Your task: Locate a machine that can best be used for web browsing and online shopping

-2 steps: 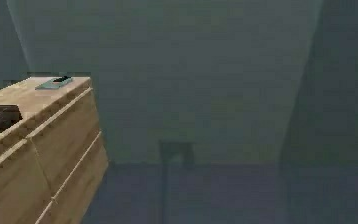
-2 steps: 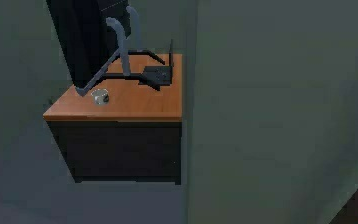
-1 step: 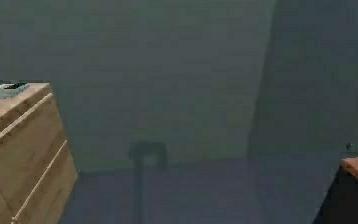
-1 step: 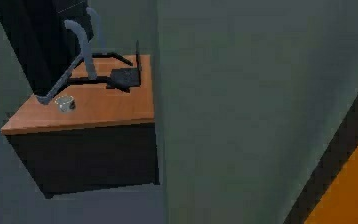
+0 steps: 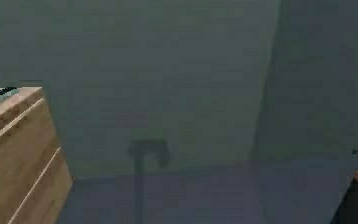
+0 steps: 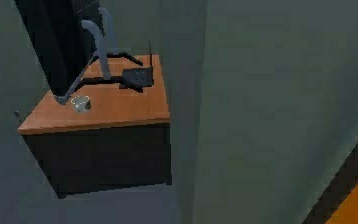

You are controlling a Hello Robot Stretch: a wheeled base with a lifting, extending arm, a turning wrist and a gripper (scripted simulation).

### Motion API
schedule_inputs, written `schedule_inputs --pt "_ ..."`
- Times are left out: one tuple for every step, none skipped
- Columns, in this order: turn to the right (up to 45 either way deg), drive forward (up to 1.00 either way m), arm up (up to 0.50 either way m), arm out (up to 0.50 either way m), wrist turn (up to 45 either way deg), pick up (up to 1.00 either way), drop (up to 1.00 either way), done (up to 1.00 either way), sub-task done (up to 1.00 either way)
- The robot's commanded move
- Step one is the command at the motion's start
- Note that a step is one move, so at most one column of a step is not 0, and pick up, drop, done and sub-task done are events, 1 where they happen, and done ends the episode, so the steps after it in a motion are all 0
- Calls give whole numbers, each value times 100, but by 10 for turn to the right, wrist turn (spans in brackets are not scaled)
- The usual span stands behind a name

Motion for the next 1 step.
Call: schedule_inputs --pt "450 0 0 0 0 0 0 0 0"
